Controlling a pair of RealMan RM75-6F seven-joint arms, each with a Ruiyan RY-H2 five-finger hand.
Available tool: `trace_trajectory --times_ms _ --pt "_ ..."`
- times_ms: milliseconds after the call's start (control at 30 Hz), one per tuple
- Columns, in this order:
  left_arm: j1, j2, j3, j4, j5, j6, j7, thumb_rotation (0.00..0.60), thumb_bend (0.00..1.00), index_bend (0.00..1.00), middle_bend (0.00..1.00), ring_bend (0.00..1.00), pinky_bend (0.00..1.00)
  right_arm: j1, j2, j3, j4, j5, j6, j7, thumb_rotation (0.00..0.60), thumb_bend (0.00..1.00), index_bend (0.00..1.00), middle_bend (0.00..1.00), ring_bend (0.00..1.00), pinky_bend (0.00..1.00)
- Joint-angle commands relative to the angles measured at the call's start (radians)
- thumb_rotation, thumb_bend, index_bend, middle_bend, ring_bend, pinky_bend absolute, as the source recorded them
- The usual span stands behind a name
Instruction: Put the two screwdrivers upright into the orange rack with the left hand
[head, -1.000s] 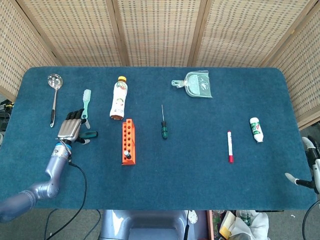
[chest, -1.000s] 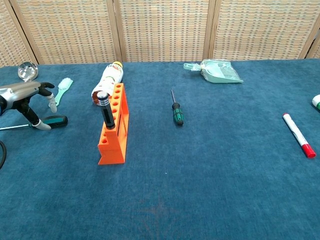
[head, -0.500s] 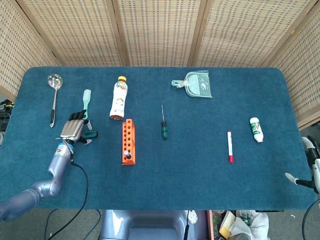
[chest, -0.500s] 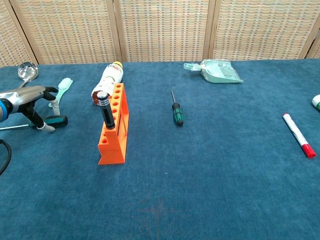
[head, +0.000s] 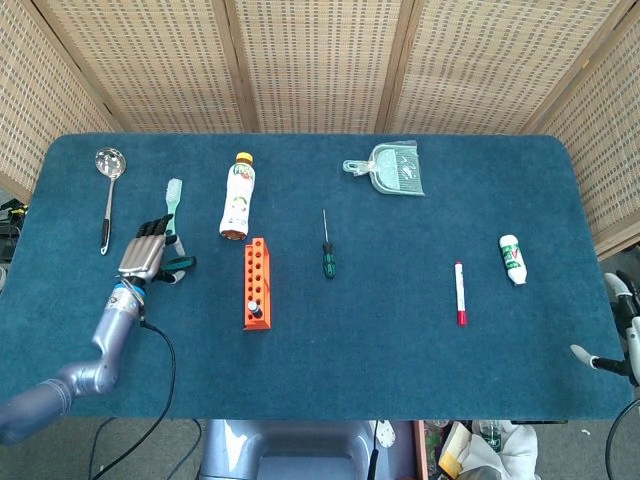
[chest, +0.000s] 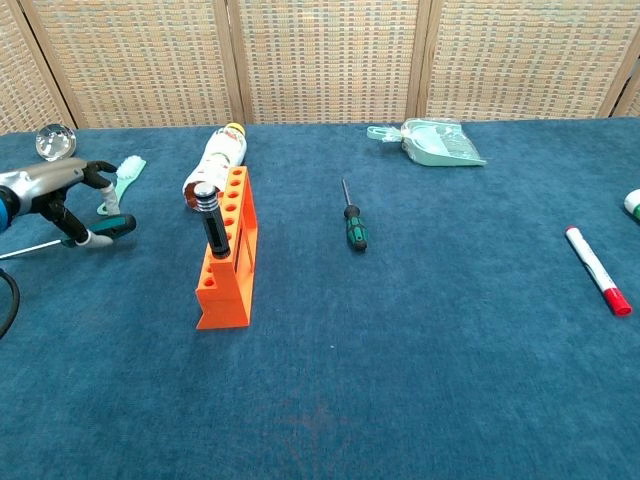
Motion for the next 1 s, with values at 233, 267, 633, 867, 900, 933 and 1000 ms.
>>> trace_trajectory --times_ms 233,267,633,867,900,933,1000 --pt "0.093 0.292 -0.09 -0.403 0.181 0.049 -0.466 0.6 0.47 0.69 0.0 0.0 0.0 -0.003 0.003 -0.002 -0.007 -0.007 0.006 0.001 0.6 0.0 0.0 0.0 0.0 0.0" --pt "0.103 0.326 -0.096 -0.433 0.221 0.065 -0.522 0.6 0.47 0.69 0.0 0.0 0.0 -0.003 0.003 -0.002 -0.007 -0.008 0.008 0.002 0.6 0.0 0.0 0.0 0.0 0.0" --pt "0.141 0.479 -0.134 -0.613 0.391 0.214 -0.859 0.6 0.47 0.7 0.0 0.0 0.0 -0.007 0.008 -0.005 -0.012 -0.017 0.016 0.008 0.6 0.0 0.0 0.0 0.0 0.0" --pt "0.102 0.469 -0.135 -0.65 0.385 0.204 -0.89 0.6 0.47 0.7 0.0 0.0 0.0 -0.006 0.009 -0.004 -0.012 -0.016 0.015 0.008 0.6 0.0 0.0 0.0 0.0 0.0" --pt "0.094 0.461 -0.136 -0.652 0.372 0.198 -0.884 0.6 0.47 0.7 0.0 0.0 0.0 -0.006 0.009 -0.004 -0.012 -0.015 0.014 0.008 0.6 0.0 0.0 0.0 0.0 0.0" --pt "0.085 0.452 -0.139 -0.655 0.356 0.19 -0.881 0.6 0.48 0.7 0.0 0.0 0.0 -0.006 0.009 -0.004 -0.011 -0.014 0.014 0.008 0.6 0.0 0.0 0.0 0.0 0.0" --pt "0.066 0.437 -0.144 -0.663 0.322 0.166 -0.883 0.6 0.48 0.7 0.0 0.0 0.0 -0.007 0.01 -0.004 -0.011 -0.013 0.014 0.01 0.6 0.0 0.0 0.0 0.0 0.0"
